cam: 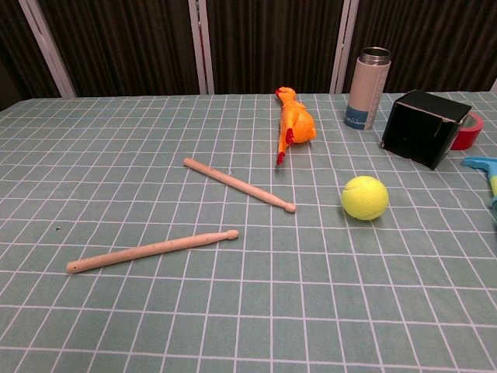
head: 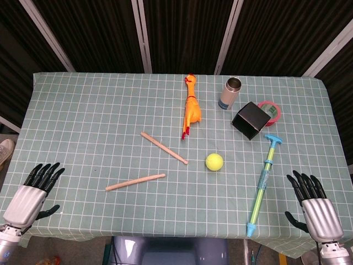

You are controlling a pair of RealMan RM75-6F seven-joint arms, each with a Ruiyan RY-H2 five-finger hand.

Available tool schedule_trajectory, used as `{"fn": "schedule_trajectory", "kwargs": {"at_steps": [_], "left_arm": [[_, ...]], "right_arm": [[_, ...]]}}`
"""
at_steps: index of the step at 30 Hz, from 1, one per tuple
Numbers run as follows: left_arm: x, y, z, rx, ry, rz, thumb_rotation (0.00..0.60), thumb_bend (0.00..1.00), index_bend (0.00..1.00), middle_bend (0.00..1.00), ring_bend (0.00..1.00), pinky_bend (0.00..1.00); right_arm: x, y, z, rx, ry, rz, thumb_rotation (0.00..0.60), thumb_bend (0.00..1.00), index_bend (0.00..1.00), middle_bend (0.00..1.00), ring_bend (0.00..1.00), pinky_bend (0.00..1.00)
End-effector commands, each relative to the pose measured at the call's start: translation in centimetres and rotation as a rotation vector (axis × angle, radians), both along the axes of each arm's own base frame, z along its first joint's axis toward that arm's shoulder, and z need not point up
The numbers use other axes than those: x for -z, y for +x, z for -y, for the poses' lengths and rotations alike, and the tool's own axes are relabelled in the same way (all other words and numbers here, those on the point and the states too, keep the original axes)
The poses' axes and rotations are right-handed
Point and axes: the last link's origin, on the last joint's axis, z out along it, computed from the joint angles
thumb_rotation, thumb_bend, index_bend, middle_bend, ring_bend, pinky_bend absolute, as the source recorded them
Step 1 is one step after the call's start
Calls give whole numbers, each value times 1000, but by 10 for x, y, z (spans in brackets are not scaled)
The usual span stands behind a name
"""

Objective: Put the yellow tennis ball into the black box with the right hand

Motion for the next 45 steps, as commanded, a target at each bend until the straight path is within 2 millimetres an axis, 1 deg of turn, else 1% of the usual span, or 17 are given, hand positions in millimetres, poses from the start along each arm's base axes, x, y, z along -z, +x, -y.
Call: {"fn": "schedule_trajectory", "kwargs": {"at_steps": [1,6,10,12,13,15,17,22,24,26,30,38,41,45], "left_arm": [[-1,-1,1,-8,19,0,600,103,0,0,0,37],[-3,-3,0,-31,57,-21,600,103,0,0,0,37],[-1,0,6,-21,54,-18,600,103,0,0,0,37],[0,0,8,-18,39,-16,600,103,0,0,0,36],[-1,1,8,-16,37,-14,600,103,0,0,0,36],[-1,0,7,-12,43,-20,600,103,0,0,0,37],[-1,-2,6,-21,45,-26,600,103,0,0,0,37],[-1,-1,3,-20,70,-28,600,104,0,0,0,37],[0,-1,2,-19,70,-29,600,104,0,0,0,37],[1,-2,0,-24,68,-30,600,104,0,0,0,37],[4,-3,-5,-38,59,-41,600,105,0,0,0,37],[8,-4,-13,-61,59,-66,600,107,0,0,0,37],[8,-2,-13,-56,90,-95,600,108,0,0,0,37],[11,-1,-14,-58,89,-104,600,108,0,0,0,37]], "right_arm": [[3,1,-2,9,9,-3,600,275,0,0,0,23],[6,5,-6,-2,24,-24,600,276,0,0,0,23],[9,9,-11,-11,45,-17,600,276,0,0,0,25],[12,12,-11,-30,64,-6,600,275,0,0,0,61],[14,13,-11,-39,75,-1,600,275,0,5,5,109],[20,14,-9,-49,107,15,600,275,18,48,54,214],[26,18,-6,-63,137,47,600,276,83,127,146,323],[50,23,0,-99,233,115,600,283,232,249,295,510],[58,25,3,-102,251,139,600,322,287,293,343,568],[66,30,8,-101,260,177,600,387,324,324,379,615],[80,39,13,-75,300,250,600,461,328,344,399,666],[103,59,31,-9,354,426,600,546,328,346,401,690],[112,68,38,11,392,474,600,548,328,346,401,692],[122,76,46,15,412,478,600,548,298,346,392,693]]}}
